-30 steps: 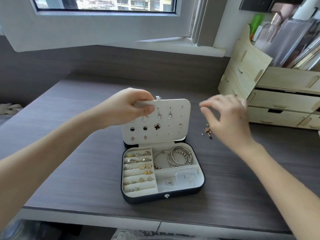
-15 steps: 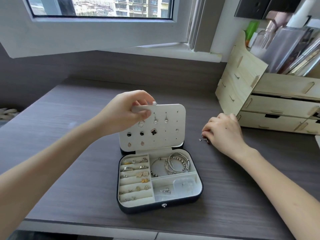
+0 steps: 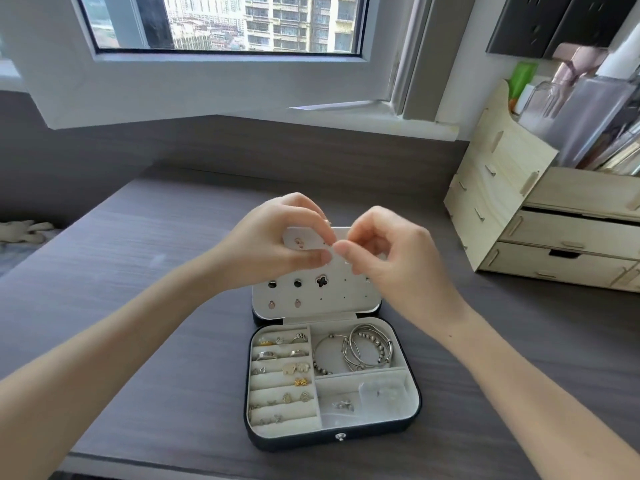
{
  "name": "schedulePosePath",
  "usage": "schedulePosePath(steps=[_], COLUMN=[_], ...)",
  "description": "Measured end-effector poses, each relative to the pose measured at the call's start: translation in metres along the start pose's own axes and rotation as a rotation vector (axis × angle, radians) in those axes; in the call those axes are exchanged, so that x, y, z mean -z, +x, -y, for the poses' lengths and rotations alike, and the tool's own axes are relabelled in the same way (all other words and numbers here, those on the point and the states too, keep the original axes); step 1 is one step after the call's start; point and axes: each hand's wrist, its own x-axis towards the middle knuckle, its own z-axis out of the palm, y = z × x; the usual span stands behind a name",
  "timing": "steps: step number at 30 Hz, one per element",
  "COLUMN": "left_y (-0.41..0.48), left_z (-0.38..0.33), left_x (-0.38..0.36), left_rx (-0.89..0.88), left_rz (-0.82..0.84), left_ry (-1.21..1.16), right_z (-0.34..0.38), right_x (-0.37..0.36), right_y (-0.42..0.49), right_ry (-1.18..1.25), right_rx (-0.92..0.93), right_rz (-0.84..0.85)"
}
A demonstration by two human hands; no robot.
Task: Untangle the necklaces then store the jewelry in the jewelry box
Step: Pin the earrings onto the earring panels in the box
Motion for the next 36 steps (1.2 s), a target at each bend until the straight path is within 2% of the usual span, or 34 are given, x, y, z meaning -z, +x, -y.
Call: schedulePosePath(steps=[6,10,14,16,23,27,36], left_y=[-0.006,-0.006,-0.006,-0.007,-0.012,-0.016,-0.017], left_z=[0.005,0.005,0.005,0.004,-0.002,-0.005,-0.009], left_x=[0.002,0.002,0.000,0.002,0.009,0.014,0.011], left_rx=[-0.050,-0.018,-0.074,-0.081,-0.031,0.024,0.001], left_rz=[-0.032,-0.040,-0.052,-0.036,0.039,0.107,0.106], left_ry=[-0.027,-0.053,0.003,-0.018,-0.132,-0.350,-0.328], right_z=[-0.001,-0.002,-0.002,-0.001,-0.001,0.003,0.002], right_x=[-0.017,-0.015,-0.010,-0.008,-0.007,-0.005,0.000], right_y=[0.007,0.005,0.005,0.005,0.007,0.005,0.004], right_ry=[-0.164,-0.156,-0.098,-0.047,-0.119,-0.027,0.169], right_rx=[0.243,0.251,0.255,0.255,0.404,0.378,0.215], right_rz=[-0.071,0.021,0.060,0.059,0.024,0.046,0.181])
